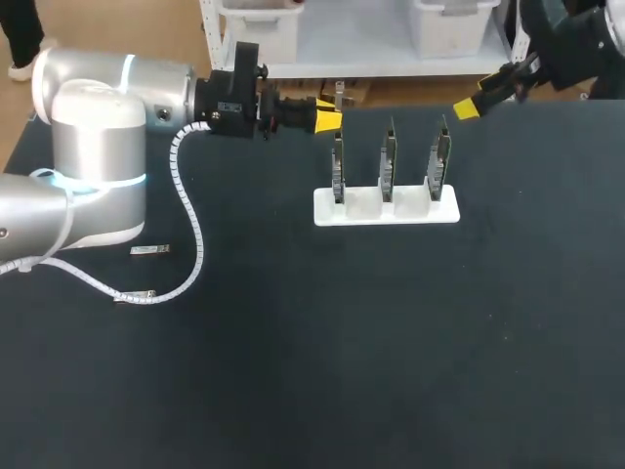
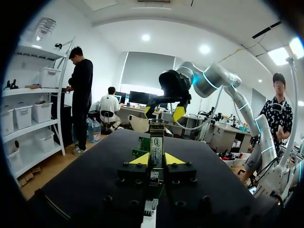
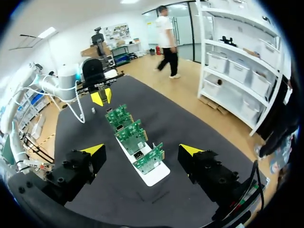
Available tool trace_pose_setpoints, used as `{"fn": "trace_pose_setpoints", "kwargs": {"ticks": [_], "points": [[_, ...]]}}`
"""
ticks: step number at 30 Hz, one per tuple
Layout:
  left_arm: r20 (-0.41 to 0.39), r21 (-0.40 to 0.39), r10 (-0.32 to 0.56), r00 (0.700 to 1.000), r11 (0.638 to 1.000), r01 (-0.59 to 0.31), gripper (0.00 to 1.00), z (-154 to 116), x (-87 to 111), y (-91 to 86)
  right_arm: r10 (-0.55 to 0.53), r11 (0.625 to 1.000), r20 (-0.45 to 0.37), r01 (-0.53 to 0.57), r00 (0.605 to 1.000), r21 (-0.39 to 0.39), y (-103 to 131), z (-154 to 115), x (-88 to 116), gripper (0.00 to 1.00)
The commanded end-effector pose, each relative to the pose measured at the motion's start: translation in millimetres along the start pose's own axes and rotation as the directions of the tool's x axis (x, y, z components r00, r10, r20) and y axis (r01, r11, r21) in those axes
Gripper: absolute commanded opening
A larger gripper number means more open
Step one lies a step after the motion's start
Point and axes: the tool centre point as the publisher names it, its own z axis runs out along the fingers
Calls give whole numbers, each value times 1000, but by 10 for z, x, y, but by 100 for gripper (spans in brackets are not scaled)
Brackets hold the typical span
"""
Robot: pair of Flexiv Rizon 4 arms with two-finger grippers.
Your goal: Pick up the optical module with the left hand, and insert it into the network port with the right hand.
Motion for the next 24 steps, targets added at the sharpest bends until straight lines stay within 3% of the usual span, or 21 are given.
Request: {"fn": "trace_pose_setpoints", "kwargs": {"ticks": [1, 7, 17, 24], "points": [[2, -5, 1, 1000, 1000, -1, 0, 1, 5, -12, -61, 981, -14, 57, 998, -183, -13, 145, -116, 100], [2, -5, 1, 1000, 1000, -1, 0, 1, 5, -12, -177, 952, -21, 165, 984, -257, 73, 421, -373, 100], [2, -5, 1, 1000, 1000, -1, 0, 1, 5, -12, -260, 915, 31, 256, 965, -312, 282, 441, -374, 100], [2, -5, 1, 1000, 1000, -1, 0, 1, 5, -12, -362, 871, 43, 355, 931, -340, 444, 566, -536, 100]]}}
